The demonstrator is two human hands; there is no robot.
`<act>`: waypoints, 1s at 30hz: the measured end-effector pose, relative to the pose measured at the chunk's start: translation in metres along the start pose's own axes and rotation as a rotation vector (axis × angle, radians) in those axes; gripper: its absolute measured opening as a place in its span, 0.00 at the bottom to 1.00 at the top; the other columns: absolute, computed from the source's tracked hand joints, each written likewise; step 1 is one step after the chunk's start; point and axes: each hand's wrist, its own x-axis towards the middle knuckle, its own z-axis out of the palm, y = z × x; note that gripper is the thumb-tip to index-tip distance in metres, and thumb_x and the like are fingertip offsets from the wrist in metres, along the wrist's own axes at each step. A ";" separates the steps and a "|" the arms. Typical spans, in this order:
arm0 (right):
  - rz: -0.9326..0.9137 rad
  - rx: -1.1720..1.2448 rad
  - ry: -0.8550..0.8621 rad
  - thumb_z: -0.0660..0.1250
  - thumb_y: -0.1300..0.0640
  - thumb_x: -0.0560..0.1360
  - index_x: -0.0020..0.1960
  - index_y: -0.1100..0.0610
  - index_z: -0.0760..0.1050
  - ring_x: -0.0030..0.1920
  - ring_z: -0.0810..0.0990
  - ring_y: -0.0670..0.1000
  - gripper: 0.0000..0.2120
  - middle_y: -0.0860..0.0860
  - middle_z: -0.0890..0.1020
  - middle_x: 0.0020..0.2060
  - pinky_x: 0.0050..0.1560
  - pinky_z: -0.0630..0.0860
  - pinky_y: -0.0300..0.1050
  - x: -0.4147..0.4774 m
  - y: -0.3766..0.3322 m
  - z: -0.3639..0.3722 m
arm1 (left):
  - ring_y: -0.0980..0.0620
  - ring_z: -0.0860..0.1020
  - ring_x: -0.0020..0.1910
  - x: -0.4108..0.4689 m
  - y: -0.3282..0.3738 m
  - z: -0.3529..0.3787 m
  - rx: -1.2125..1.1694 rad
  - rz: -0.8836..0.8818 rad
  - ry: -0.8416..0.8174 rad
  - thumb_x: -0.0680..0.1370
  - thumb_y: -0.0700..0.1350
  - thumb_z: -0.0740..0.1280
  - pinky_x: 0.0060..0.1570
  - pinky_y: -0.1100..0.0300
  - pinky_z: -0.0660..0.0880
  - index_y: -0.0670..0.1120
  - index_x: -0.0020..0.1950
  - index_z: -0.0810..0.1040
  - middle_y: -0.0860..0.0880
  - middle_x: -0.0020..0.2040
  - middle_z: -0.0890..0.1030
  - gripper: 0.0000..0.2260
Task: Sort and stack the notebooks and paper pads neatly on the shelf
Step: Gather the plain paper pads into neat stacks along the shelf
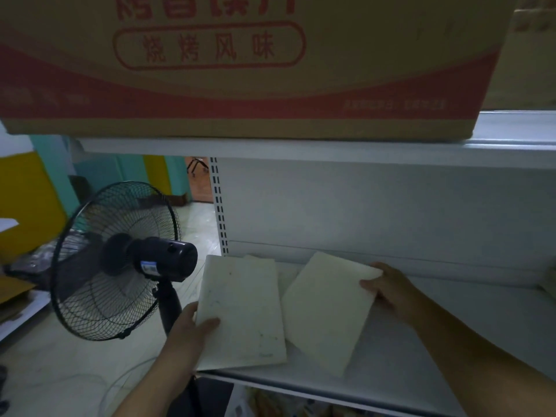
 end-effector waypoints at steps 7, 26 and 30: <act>0.126 0.264 -0.226 0.66 0.72 0.68 0.52 0.67 0.77 0.38 0.84 0.56 0.13 0.60 0.85 0.41 0.35 0.81 0.46 -0.015 -0.011 -0.022 | 0.45 0.81 0.38 0.002 0.003 0.005 0.030 -0.022 -0.101 0.76 0.32 0.64 0.35 0.57 0.76 0.47 0.50 0.74 0.42 0.46 0.82 0.10; -0.288 -1.143 0.011 0.65 0.35 0.70 0.72 0.56 0.59 0.67 0.70 0.55 0.40 0.55 0.72 0.66 0.64 0.68 0.48 0.013 0.017 0.147 | 0.36 0.81 0.48 -0.018 -0.005 -0.071 -0.208 -0.020 -0.042 0.72 0.36 0.71 0.42 0.50 0.77 0.46 0.61 0.71 0.39 0.52 0.82 0.20; -0.172 -0.991 -0.030 0.73 0.47 0.67 0.71 0.60 0.59 0.65 0.70 0.57 0.40 0.58 0.71 0.65 0.63 0.71 0.47 0.017 0.000 0.157 | 0.38 0.81 0.48 -0.020 -0.008 -0.079 -0.200 -0.027 -0.023 0.78 0.37 0.64 0.43 0.51 0.77 0.45 0.63 0.71 0.39 0.52 0.82 0.14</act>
